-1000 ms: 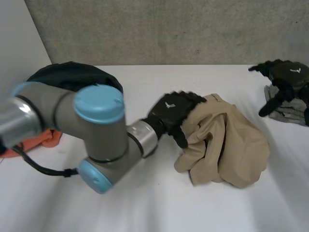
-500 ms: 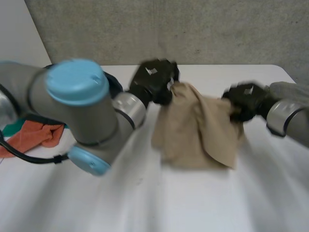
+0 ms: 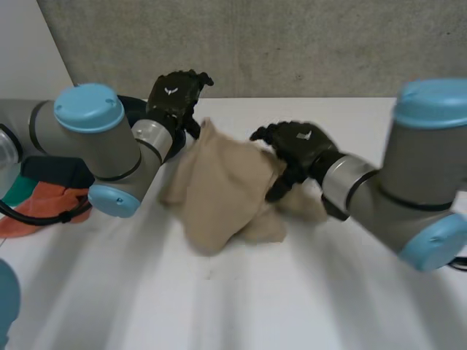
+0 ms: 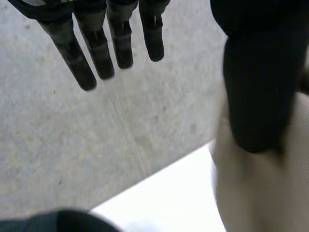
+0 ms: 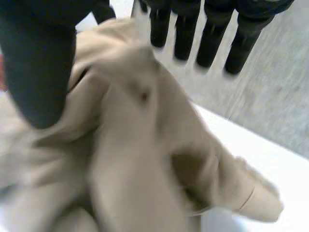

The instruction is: Fold the laundry.

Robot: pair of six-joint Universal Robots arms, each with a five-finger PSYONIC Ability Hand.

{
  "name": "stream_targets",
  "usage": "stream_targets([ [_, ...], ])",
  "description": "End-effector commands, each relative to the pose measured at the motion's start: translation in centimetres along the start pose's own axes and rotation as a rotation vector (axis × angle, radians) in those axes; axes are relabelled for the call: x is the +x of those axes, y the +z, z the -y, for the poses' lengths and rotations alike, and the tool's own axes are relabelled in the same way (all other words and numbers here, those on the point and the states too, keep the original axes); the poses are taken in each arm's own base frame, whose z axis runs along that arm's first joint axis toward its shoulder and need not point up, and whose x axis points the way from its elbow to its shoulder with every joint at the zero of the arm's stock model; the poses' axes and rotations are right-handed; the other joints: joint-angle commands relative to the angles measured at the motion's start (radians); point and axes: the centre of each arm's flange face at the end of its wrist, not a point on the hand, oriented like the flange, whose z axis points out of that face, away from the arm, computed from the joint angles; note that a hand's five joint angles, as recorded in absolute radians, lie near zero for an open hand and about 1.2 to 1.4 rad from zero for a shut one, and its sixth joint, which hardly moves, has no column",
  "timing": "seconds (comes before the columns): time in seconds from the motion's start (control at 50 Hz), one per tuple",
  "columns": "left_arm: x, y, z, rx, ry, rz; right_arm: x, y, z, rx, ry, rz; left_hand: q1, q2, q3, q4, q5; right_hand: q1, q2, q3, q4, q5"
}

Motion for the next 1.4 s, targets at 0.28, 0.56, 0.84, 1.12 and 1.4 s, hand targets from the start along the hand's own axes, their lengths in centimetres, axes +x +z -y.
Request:
stream_targets([
  [0.28,-1.6,-10.4,3.6,-0.242,0.039,0.083,4.4,-3.4,0.8,-0.095,-0.232,-0.127,0.087,0.058,0.051,0.063,0.067,-0.098,-0.133,-0.173,-0.178,-0.118],
  [0.56,1.0,-20.2,-2.6,-0.474,0.024,0.066,3.0,-2.3,-6.0,-0.115,-0.440,0.006,0.264,0.234,0.227,0.240,0.244,0.196,0.162,0.121,0.117,0.177],
  [0.84,1.1,-18.7,-5.9,-0.461,-0.003,0.070,4.3,4.3,-9.7,-0.073,-0.487,0.045,-0.153,-0.183,-0.190,-0.178,-0.173,0.286,0.252,0.212,0.207,0.267],
  [1.12,1.8,-15.3,-5.7,-0.318,0.007,0.052,5.1,4.8,-6.6,0.007,-0.559,-0.007,1.044,1.015,1.008,1.020,1.024,1.102,1.068,1.028,1.023,1.083],
  [1.4,0.3,-13.8,13.9,0.198,0.021,0.091,5.3,-3.2,10.5,0.305,-0.656,-0.269,1.044,1.015,1.008,1.020,1.024,1.102,1.068,1.028,1.023,1.083],
])
